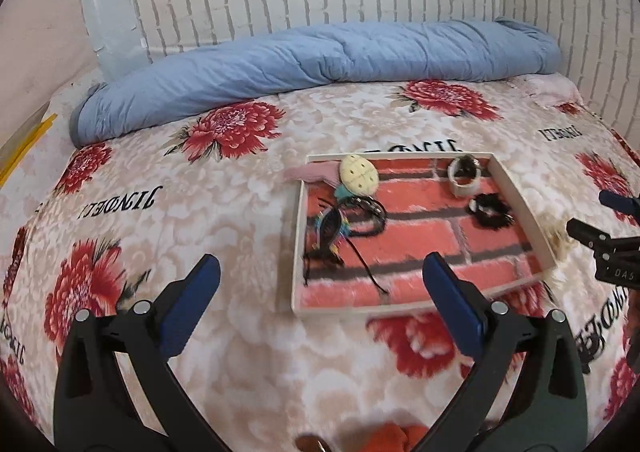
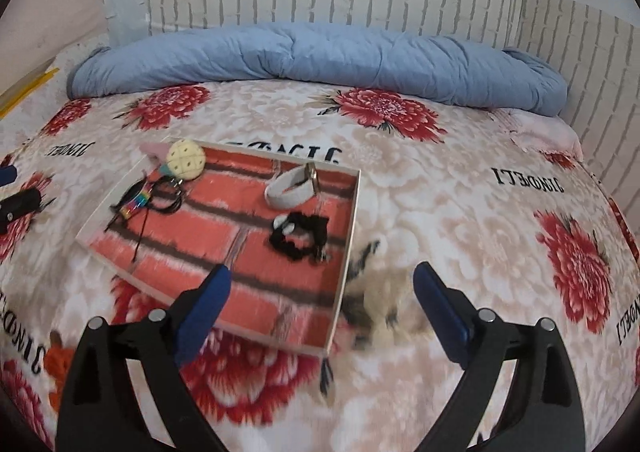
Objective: Organize jewelry
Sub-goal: 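Move both open tools back toward the orange scrunchie and black claw clip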
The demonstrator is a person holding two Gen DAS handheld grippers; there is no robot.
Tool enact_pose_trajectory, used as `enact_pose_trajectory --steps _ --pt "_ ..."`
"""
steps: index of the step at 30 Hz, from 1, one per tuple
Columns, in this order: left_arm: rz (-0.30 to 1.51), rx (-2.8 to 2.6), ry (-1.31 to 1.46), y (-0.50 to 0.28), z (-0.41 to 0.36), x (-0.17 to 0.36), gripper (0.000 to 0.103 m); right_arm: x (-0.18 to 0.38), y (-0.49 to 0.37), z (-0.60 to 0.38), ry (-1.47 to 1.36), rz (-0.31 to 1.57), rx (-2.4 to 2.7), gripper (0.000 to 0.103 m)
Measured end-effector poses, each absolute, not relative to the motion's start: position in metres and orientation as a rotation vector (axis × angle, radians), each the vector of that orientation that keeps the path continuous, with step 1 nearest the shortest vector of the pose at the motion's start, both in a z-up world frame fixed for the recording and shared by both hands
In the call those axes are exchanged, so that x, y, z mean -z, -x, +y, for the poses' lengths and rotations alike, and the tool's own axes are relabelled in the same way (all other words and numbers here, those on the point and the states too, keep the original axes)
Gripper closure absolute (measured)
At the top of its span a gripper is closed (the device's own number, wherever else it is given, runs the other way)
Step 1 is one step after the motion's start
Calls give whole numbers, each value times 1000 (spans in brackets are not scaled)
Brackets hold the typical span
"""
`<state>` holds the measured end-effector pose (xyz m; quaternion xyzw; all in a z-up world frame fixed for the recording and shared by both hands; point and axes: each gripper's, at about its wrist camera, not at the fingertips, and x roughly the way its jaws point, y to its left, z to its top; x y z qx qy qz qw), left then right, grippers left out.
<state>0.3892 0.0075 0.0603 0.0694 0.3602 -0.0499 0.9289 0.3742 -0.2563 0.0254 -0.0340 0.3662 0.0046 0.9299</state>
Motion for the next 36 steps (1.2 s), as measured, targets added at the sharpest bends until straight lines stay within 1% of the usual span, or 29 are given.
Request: enact_pose_trajectory --steps 7,16,23,32,34,36 --pt "719 114 -124 -336 8 -48 5 -14 -310 -263 135 705 7 12" --pt "751 121 -65 -295 12 -23 5 14 -255 -281 97 681 43 12" --pt "756 135 -20 -274 11 0 5 37 -233 -291 83 692 66 12" --pt "768 166 -7 -261 7 19 6 50 -225 -300 43 697 78 12" --pt "771 174 1 -258 7 23 6 50 -223 -300 43 692 74 12" --pt "780 185 7 -257 5 27 10 52 -222 -298 51 695 66 12"
